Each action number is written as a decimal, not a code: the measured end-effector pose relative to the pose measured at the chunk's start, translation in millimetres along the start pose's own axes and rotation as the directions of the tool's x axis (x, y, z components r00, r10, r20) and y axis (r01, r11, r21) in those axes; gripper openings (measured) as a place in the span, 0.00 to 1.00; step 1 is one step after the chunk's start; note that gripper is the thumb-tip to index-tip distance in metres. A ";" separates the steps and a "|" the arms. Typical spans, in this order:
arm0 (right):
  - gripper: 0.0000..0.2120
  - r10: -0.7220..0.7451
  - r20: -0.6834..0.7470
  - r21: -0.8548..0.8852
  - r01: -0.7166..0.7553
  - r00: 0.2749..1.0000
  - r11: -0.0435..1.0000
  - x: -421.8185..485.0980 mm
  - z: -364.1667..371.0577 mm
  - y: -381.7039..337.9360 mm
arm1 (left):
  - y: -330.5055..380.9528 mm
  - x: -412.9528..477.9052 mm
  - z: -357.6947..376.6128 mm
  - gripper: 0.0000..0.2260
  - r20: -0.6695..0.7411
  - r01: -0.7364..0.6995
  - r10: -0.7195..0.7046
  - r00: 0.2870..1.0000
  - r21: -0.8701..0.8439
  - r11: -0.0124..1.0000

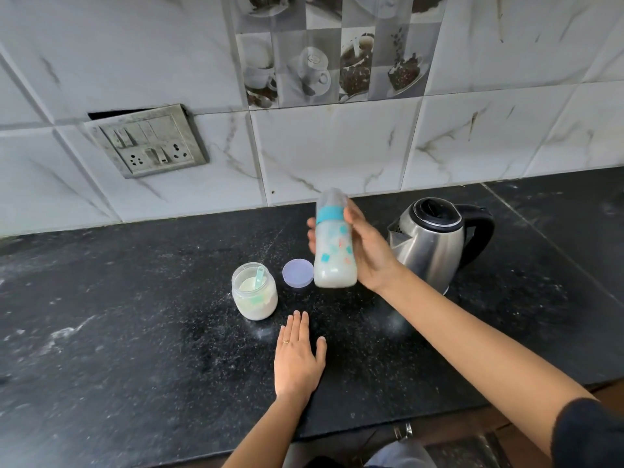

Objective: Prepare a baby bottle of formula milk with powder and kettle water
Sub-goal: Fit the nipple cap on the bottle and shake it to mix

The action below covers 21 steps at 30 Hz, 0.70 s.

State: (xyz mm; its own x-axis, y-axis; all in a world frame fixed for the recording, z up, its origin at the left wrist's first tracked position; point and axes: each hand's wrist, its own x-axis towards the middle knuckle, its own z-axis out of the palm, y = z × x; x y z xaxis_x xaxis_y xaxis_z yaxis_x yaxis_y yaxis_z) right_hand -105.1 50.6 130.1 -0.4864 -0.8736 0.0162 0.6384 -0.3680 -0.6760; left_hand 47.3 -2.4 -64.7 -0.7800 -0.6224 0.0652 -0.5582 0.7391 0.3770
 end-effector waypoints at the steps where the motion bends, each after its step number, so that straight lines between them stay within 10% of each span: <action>1: 0.34 -0.027 -0.060 0.059 0.031 0.998 0.998 5.3 -2.1 -3.6 | 0.1 0.0 -0.3 0.36 0.001 -0.001 0.001 1.000 -0.001 1.000; 3: 0.40 -0.066 -0.152 0.123 0.085 0.986 0.989 10.5 -2.8 -10.1 | -0.1 0.2 -0.9 0.36 0.004 -0.002 0.002 1.000 0.003 1.000; 8: 0.17 -0.007 -0.049 -0.028 0.006 0.999 1.000 -14.3 -6.7 10.3 | 0.7 -0.2 -0.6 0.35 -0.003 0.005 -0.005 1.000 -0.011 1.000; 21: 0.22 -0.070 -0.184 0.026 0.076 0.981 0.997 -14.0 -23.0 -0.9 | 2.2 -0.1 -1.8 0.29 -0.008 0.003 -0.003 1.000 0.009 1.000</action>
State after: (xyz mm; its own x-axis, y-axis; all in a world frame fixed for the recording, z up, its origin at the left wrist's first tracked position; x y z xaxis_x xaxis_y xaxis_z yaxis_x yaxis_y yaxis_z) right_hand -112.6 70.4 113.5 -0.6311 -0.7724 -0.0721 0.6151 -0.4416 -0.6532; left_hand 46.7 -1.2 -62.1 -0.7757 -0.6270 0.0716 -0.5636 0.7393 0.3685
